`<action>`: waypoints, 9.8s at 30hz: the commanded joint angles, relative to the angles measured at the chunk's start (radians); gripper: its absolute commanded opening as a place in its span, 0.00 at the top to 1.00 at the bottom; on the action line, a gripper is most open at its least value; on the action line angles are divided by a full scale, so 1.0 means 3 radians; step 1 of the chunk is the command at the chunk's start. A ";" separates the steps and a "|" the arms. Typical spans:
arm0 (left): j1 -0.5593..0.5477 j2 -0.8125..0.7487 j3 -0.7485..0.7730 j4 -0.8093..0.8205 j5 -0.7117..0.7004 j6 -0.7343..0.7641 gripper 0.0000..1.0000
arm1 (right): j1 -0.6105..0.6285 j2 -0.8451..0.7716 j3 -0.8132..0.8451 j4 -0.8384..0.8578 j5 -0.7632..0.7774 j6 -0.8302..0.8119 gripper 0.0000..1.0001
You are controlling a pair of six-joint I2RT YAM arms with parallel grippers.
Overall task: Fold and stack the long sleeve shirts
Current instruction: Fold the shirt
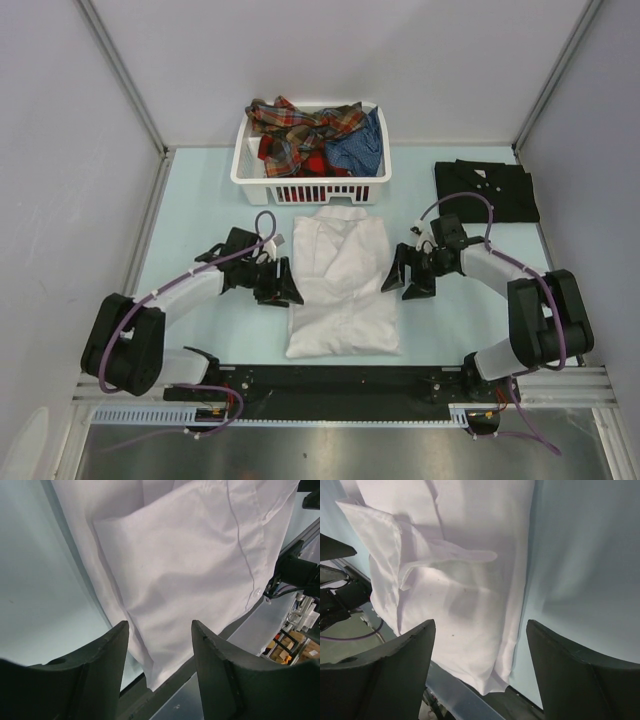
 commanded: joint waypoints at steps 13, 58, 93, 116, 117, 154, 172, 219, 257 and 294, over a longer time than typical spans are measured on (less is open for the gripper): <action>0.0016 0.0075 0.0270 0.0603 0.0155 0.0341 0.47 | 0.0151 0.0154 0.0691 -0.0289 0.0391 -0.0674 0.28; -0.0163 -0.0852 -0.0512 0.0848 0.0058 -0.0052 0.44 | 0.0969 0.0695 -0.0050 0.1872 -0.0044 0.1759 0.72; -0.0792 -0.0648 -0.0430 0.0960 0.0717 -0.0690 0.60 | 0.1045 -0.0522 -0.0637 0.1412 -0.1021 0.1596 0.57; -0.0460 -0.1459 -0.0304 0.0021 0.0411 -0.0165 0.12 | 0.1020 -0.1084 -0.0413 0.0717 -0.0647 0.0860 0.46; -0.0404 -0.1531 -0.0252 -0.0015 0.0405 -0.0134 0.08 | 0.1030 -0.1130 -0.0413 0.0752 -0.0602 0.0819 0.47; 0.0098 0.0431 -0.0318 0.1385 0.0446 -0.0405 0.19 | 0.1316 0.0603 -0.0106 0.1177 -0.0325 0.0108 0.54; 0.0353 0.0764 0.0081 0.1610 0.0339 -0.0058 0.37 | 0.0872 0.0536 0.1197 0.0727 -0.0575 -0.0705 0.36; -0.1830 -0.0550 0.0014 0.1232 -0.0469 0.2530 0.87 | 0.0636 0.0036 0.0309 0.0276 -0.1199 0.0966 0.14; -0.1216 0.0052 0.0530 0.0843 -0.0090 0.2172 0.45 | 0.0774 -0.0608 -0.0535 -0.0050 -0.0903 0.0404 1.00; -0.1216 0.0539 0.0710 -0.0435 -0.0172 0.2761 0.96 | 0.0989 -0.1043 -0.0658 -0.0434 -0.0642 0.0394 1.00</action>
